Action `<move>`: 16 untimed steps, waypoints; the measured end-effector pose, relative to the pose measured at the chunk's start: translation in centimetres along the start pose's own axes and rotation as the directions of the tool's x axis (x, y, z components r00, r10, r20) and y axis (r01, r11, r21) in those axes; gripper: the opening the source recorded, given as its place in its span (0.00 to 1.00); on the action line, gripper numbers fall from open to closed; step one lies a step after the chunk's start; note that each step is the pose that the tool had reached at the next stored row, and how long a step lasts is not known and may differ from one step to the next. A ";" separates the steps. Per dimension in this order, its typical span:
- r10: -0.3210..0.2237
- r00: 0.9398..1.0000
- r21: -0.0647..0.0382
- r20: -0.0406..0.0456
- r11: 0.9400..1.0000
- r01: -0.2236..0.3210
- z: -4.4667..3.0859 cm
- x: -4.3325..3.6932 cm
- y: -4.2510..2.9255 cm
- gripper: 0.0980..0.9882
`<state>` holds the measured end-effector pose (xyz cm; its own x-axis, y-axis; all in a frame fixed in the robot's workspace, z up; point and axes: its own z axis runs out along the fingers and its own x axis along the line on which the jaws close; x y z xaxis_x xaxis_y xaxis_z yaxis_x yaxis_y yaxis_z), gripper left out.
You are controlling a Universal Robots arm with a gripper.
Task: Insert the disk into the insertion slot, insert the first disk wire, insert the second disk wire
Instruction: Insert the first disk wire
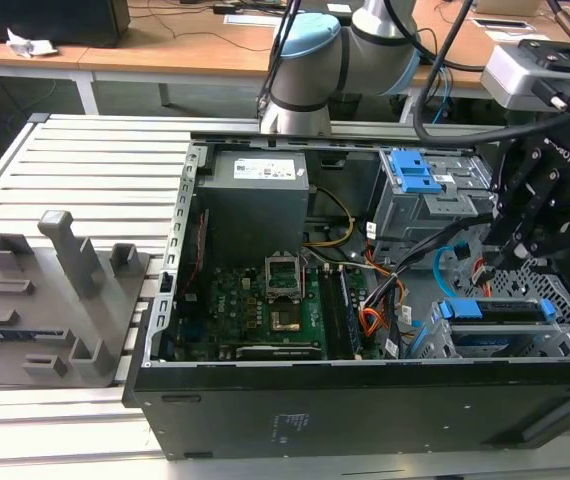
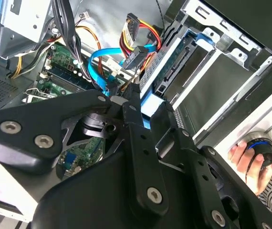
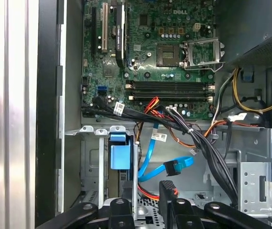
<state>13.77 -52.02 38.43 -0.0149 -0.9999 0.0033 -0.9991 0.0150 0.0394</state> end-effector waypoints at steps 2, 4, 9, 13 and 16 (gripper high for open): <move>0.000 1.000 0.000 0.000 1.000 0.000 0.20 -0.05 -0.27 0.30; 0.000 1.000 0.000 0.000 1.000 0.000 0.41 -0.05 -0.36 0.30; 0.000 1.000 0.000 0.000 1.000 0.000 0.88 -0.06 -0.58 0.30; 0.000 1.000 0.000 0.000 1.000 0.000 1.36 -0.06 -0.69 0.30; 0.000 1.000 -0.001 0.000 1.000 0.000 1.71 -0.07 -0.78 0.30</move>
<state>14.49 -51.97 36.69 -0.0147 -0.9999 0.0033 -0.9991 0.0148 0.0399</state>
